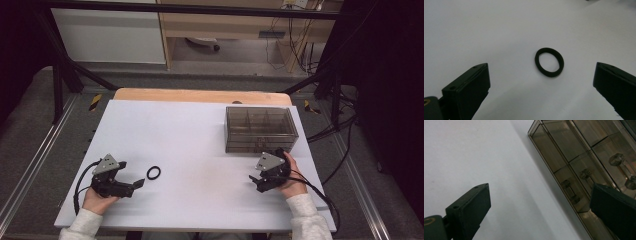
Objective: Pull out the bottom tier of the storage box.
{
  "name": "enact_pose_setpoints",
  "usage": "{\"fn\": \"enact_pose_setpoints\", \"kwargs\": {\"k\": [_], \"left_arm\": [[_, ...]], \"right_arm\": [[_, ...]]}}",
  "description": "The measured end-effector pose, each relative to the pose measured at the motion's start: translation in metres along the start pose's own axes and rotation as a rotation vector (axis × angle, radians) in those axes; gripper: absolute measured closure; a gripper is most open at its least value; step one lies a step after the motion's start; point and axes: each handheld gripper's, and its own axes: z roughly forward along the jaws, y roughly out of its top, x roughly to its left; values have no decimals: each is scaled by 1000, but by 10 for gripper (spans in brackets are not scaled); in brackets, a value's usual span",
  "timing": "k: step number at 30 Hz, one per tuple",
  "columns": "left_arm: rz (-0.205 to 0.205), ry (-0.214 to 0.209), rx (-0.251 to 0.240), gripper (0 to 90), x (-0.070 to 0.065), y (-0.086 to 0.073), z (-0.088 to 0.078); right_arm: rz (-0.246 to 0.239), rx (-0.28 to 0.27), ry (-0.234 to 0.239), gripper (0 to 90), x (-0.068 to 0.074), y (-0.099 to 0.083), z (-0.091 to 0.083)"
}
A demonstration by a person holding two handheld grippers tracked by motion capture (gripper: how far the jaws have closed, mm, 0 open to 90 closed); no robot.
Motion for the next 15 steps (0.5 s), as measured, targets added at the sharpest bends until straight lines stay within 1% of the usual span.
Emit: {"fn": "enact_pose_setpoints", "kwargs": {"k": [1,2,4,5,7,13,15], "left_arm": [[0,0,0,9,0,0,0],[0,0,0,9,0,0,0],[0,0,1,9,0,0,0],[0,0,1,9,0,0,0],[2,0,2,9,0,0,0],[2,1,4,9,0,0,1],[2,0,3,9,0,0,1]], "right_arm": [[0,0,0,56,0,0,0],[-19,10,-11,65,1,0,1],[-28,9,-15,69,1,0,2],[-47,18,-24,75,2,0,3],[-50,22,-28,75,3,-1,4],[-99,36,-57,106,5,-1,8],[-108,39,-66,113,5,-1,8]]}}
